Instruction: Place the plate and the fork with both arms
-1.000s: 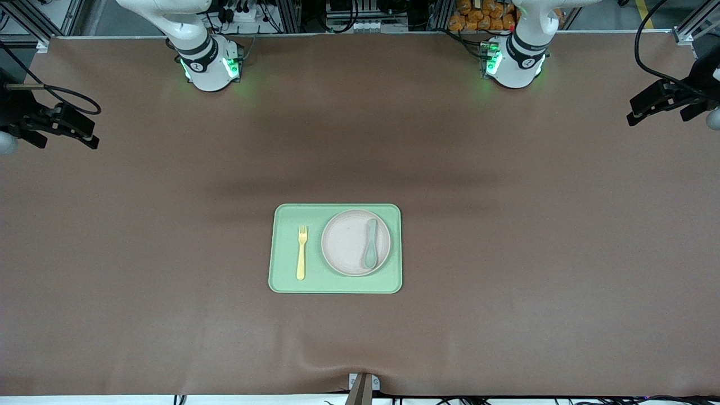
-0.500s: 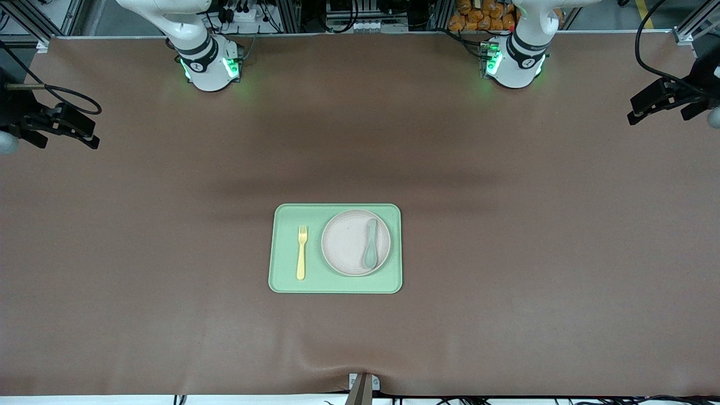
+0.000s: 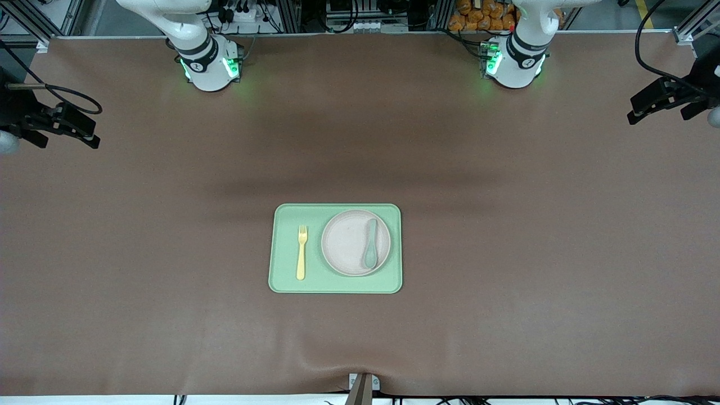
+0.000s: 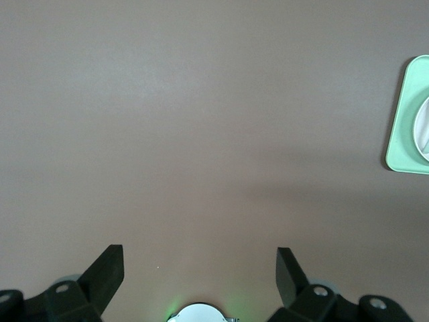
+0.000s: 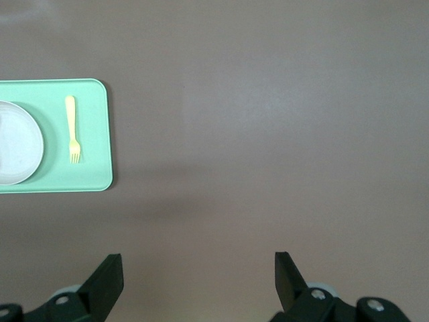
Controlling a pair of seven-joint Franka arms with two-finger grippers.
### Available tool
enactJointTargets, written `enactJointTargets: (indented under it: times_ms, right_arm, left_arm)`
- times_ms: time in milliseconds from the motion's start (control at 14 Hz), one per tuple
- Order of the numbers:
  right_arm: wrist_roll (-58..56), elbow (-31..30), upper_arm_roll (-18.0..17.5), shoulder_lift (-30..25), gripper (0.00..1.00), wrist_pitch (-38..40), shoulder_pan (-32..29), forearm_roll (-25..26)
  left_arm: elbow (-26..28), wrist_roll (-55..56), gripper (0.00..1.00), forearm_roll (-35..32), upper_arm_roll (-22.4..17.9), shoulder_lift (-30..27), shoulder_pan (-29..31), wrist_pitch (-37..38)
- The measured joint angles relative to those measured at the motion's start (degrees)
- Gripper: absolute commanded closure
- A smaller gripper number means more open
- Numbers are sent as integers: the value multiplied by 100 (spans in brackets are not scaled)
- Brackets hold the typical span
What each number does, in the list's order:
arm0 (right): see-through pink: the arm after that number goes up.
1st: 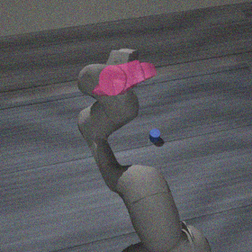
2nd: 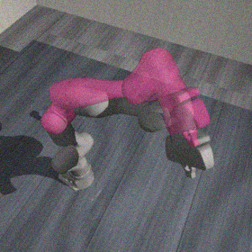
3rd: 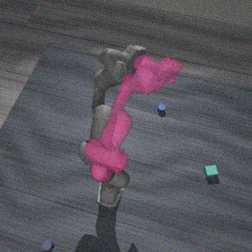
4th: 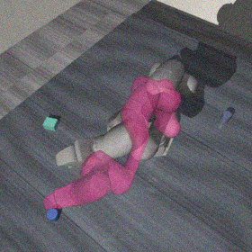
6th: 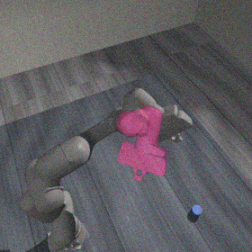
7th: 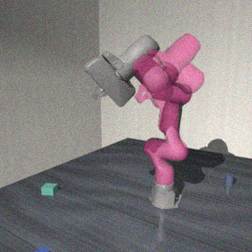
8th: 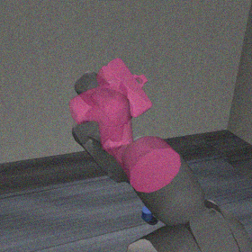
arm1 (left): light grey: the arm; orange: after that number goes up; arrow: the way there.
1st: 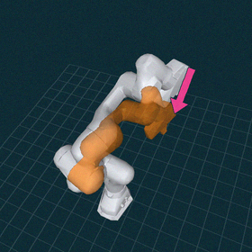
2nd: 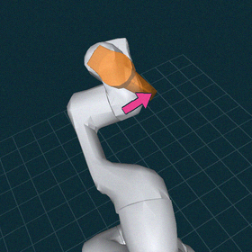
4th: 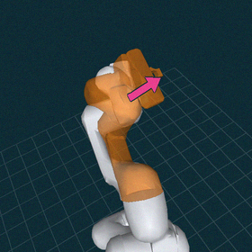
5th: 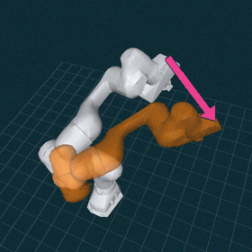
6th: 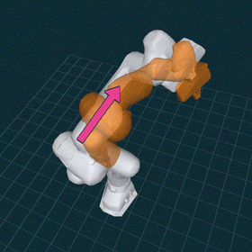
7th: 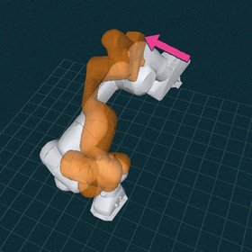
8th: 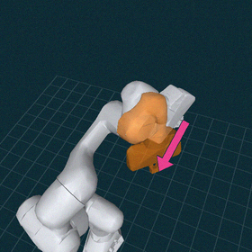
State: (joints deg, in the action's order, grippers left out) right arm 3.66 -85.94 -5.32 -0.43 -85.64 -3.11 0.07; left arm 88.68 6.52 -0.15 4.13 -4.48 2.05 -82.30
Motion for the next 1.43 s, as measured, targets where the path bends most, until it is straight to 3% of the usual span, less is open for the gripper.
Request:
enactJointTargets:
  times_ms: [1429]
  right_arm:
    - [-190, 0, 13, 1, 0, 28, -2, 0]
  left_arm:
    - [-17, -4, 0, 10, -21, -1, 2, -8]
